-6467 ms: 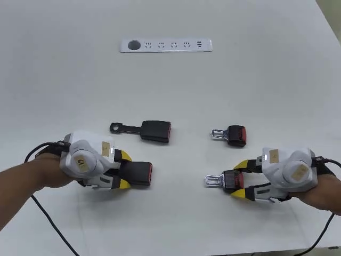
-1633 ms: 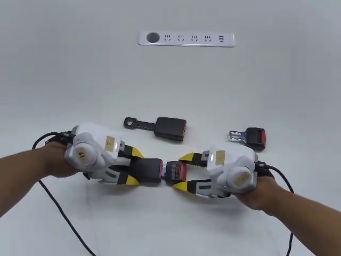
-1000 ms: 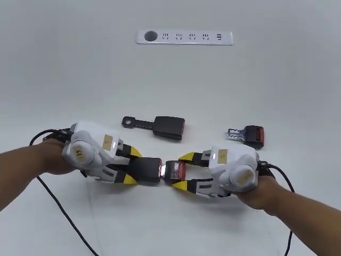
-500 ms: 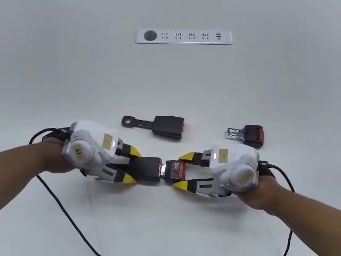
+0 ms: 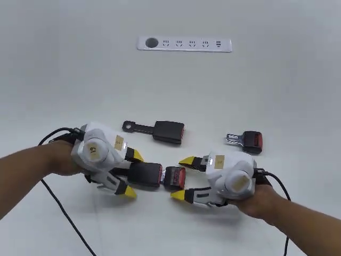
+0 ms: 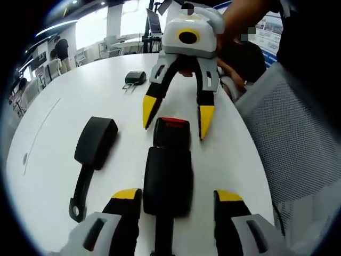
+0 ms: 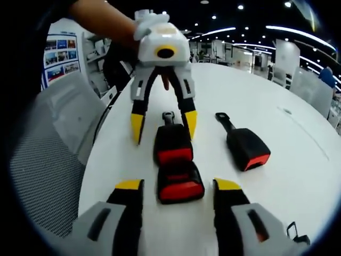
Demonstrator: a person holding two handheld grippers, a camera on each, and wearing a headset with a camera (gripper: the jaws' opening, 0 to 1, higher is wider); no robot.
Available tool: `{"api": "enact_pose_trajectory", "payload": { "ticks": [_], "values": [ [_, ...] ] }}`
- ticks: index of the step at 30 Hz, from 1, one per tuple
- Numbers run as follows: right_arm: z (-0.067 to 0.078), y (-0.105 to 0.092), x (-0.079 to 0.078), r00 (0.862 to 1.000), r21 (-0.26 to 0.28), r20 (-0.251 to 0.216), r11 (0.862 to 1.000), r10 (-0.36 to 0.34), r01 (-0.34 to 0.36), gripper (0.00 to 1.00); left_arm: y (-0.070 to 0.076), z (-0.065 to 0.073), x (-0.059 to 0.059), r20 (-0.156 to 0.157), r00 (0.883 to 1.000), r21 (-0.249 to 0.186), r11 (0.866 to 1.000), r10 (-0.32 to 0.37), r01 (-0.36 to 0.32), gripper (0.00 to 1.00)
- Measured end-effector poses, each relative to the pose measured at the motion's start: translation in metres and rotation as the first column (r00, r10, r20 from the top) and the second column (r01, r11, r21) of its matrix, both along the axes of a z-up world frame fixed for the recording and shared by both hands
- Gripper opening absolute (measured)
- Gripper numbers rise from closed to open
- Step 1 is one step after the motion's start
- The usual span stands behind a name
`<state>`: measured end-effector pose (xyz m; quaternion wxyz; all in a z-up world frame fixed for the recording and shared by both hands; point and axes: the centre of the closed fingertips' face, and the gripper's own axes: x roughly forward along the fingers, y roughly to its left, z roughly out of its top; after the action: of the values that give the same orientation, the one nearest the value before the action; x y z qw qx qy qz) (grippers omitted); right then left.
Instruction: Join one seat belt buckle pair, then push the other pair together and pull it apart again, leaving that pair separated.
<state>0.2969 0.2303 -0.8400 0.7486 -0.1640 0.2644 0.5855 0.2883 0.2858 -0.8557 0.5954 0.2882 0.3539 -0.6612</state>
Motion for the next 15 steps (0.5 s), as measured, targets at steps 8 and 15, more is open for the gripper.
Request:
{"api": "enact_pose_trajectory", "payload": {
  "ticks": [8, 15],
  "values": [
    [0.020, -0.030, 0.001, 0.996, 0.006, 0.045, 0.997, -0.078, 0.078, 0.75, 0.005, 0.025, 0.010, 0.067, 0.986, -0.047, 0.987, 0.154, -0.151, 0.89],
    [0.035, -0.075, 0.021, 0.985, 0.014, 0.040, 0.986, -0.169, 0.168, 0.76, 0.005, 0.043, 0.030, 0.083, 0.978, -0.093, 0.979, 0.190, -0.183, 0.91]
  ]
}}
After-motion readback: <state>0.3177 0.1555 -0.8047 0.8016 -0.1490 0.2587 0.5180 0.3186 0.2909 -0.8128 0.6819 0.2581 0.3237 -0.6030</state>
